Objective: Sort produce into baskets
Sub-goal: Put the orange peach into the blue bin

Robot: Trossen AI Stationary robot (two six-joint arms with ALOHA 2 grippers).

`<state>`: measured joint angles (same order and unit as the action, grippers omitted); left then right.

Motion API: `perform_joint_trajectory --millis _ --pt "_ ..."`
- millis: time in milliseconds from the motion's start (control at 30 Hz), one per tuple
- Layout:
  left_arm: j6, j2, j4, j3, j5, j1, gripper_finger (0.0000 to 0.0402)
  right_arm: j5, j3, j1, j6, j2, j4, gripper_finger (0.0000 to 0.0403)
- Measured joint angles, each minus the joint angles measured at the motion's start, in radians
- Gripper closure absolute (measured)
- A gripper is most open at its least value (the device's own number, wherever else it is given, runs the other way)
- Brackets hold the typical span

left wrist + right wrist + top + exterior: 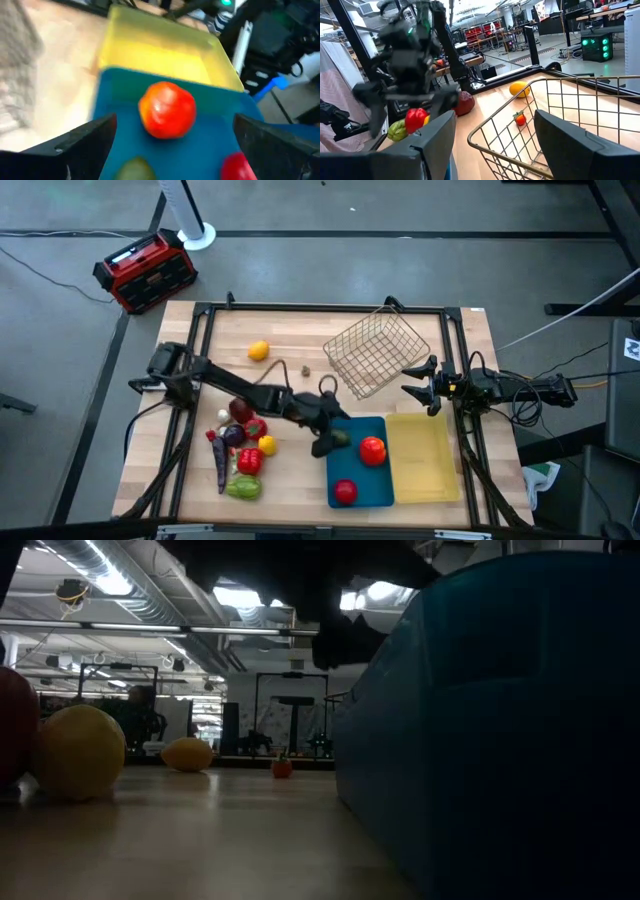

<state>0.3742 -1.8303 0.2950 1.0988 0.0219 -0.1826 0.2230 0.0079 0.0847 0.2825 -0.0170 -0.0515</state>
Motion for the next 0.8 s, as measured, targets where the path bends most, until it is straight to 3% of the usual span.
perform_joint_trajectory --millis 267,500,667,800 --pt "-0.096 0.183 -0.184 0.0 -0.001 0.108 0.0006 -0.002 0.0 0.0 0.0 0.0 0.0 0.0134" --pt "-0.089 0.284 -0.214 0.0 -0.001 0.145 0.0004 -0.006 0.0 0.0 0.0 0.0 0.001 0.0134" --pt "-0.088 0.286 -0.302 0.001 0.103 0.171 0.0011 -0.006 0.0 0.0 0.0 0.0 0.001 0.0134" --pt "-0.068 0.269 -0.487 0.001 0.198 0.226 0.0019 -0.006 0.0 0.0 0.0 0.0 0.001 0.0134"
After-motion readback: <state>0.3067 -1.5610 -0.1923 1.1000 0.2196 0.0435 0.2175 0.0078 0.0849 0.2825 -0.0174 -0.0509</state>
